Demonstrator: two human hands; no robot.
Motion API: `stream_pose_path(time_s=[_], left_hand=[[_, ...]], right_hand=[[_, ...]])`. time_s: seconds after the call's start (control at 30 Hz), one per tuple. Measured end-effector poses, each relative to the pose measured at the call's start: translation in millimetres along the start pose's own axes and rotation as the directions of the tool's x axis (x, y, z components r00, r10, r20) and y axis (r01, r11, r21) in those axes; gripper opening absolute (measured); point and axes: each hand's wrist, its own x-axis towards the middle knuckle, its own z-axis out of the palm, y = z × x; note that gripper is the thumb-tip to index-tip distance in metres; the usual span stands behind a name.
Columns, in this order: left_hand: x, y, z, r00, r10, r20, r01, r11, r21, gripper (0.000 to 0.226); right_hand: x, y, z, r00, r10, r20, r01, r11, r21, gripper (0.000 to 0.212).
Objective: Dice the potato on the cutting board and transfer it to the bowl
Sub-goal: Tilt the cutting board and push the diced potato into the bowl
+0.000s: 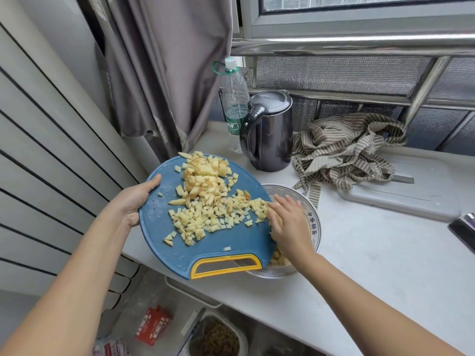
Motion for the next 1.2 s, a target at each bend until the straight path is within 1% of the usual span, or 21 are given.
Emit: stream_pose_path(time_s=[0.03, 0.1, 0.17, 0.2, 0.27, 0.33, 0.4, 0.47, 0.53, 0.57, 0.63, 0.7, 0.73, 0.8, 0.83, 0.9, 0.97, 1.0, 1.07, 1.13, 1.2], left_hand=[[0, 1, 0, 1.000, 0.002, 0.002, -0.002, 1.000, 0.004, 0.036], [-1, 1, 1, 1.000, 0.000, 0.001, 0.000, 1.000, 0.006, 0.037], [-3, 1, 1, 1.000, -0.001, -0.001, 0.001, 1.000, 0.009, 0.037], [-4, 1, 0, 1.000, -0.002, -0.003, 0.002, 1.000, 0.011, 0.037], [-6, 1, -1, 1.000, -0.005, -0.011, 0.005, 1.000, 0.011, 0.037], [-8, 0, -3, 1.000, -0.001, -0.014, 0.001, 1.000, 0.013, 0.037], [-10, 0, -6, 1.000, -0.001, -0.015, 0.001, 1.000, 0.006, 0.037], [-12, -1, -10, 1.000, -0.003, -0.018, 0.003, 1.000, -0.003, 0.036], [-15, -1, -14, 1.000, -0.006, -0.026, 0.006, 1.000, -0.012, 0.036], [-16, -1, -15, 1.000, -0.005, -0.029, 0.004, 1.000, -0.017, 0.036], [-18, -1, -17, 0.999, -0.001, -0.036, 0.000, 1.000, -0.029, 0.036], [-21, -1, -16, 0.999, 0.010, -0.031, -0.011, 0.999, -0.037, 0.036], [-21, -1, -15, 1.000, 0.016, -0.024, -0.016, 0.999, -0.034, 0.036], [-22, -3, -11, 1.000, 0.022, -0.018, -0.023, 0.999, -0.028, 0.037], [-23, -3, -9, 1.000, 0.023, -0.015, -0.023, 0.999, -0.027, 0.037], [-24, -6, -5, 1.000, 0.014, 0.005, -0.014, 1.000, -0.027, 0.039], [-25, -8, 0, 0.999, -0.003, 0.048, 0.004, 0.999, -0.036, 0.041], [-25, -10, 1, 0.998, -0.016, 0.057, 0.018, 0.999, -0.041, 0.042], [-26, -12, 3, 0.998, -0.043, 0.047, 0.045, 0.998, -0.040, 0.042], [-26, -13, 5, 0.997, -0.058, 0.040, 0.060, 0.998, -0.038, 0.042], [-27, -14, 8, 0.998, -0.050, 0.032, 0.051, 0.998, -0.031, 0.042]], right_hand=[[-3, -13, -1, 0.998, -0.044, 0.042, 0.042, 0.998, 0.037, 0.048], [-13, -41, -2, 0.973, -0.138, 0.185, 0.123, 0.988, 0.090, 0.071], [-25, -59, 3, 0.928, -0.208, 0.310, 0.199, 0.978, 0.062, 0.084], [-30, -63, 7, 0.909, -0.237, 0.342, 0.238, 0.970, 0.040, 0.084], [-39, -63, 13, 0.897, -0.249, 0.365, 0.268, 0.963, -0.001, 0.075], [-42, -55, 17, 0.925, -0.188, 0.330, 0.213, 0.976, -0.043, 0.067], [-38, -40, 17, 0.960, -0.069, 0.272, 0.105, 0.987, -0.119, 0.061], [-31, -17, 15, 0.969, 0.058, 0.241, -0.010, 0.980, -0.197, 0.055], [-26, 3, 12, 0.973, 0.122, 0.194, -0.083, 0.977, -0.198, 0.058], [-23, 9, 8, 0.982, 0.114, 0.152, -0.087, 0.981, -0.171, 0.061], [-17, 11, 2, 0.997, 0.035, 0.072, -0.026, 0.992, -0.120, 0.063], [-11, -5, -2, 0.996, -0.079, 0.029, 0.081, 0.994, -0.071, 0.067], [-9, -18, -4, 0.990, -0.140, 0.024, 0.141, 0.989, -0.049, 0.071], [-10, -57, -7, 0.959, -0.273, 0.072, 0.276, 0.960, -0.035, 0.075], [-13, -78, -7, 0.930, -0.347, 0.123, 0.354, 0.935, -0.036, 0.072], [-22, -115, 0, 0.834, -0.505, 0.222, 0.525, 0.850, -0.042, 0.063], [-31, -142, 13, 0.712, -0.659, 0.244, 0.685, 0.727, -0.036, 0.057], [-33, -152, 20, 0.666, -0.704, 0.247, 0.731, 0.682, -0.027, 0.056], [-35, -163, 35, 0.633, -0.730, 0.256, 0.758, 0.653, -0.013, 0.057], [-38, -166, 49, 0.647, -0.721, 0.249, 0.749, 0.661, -0.033, 0.053], [-43, -166, 58, 0.650, -0.733, 0.202, 0.754, 0.654, -0.055, 0.045]])
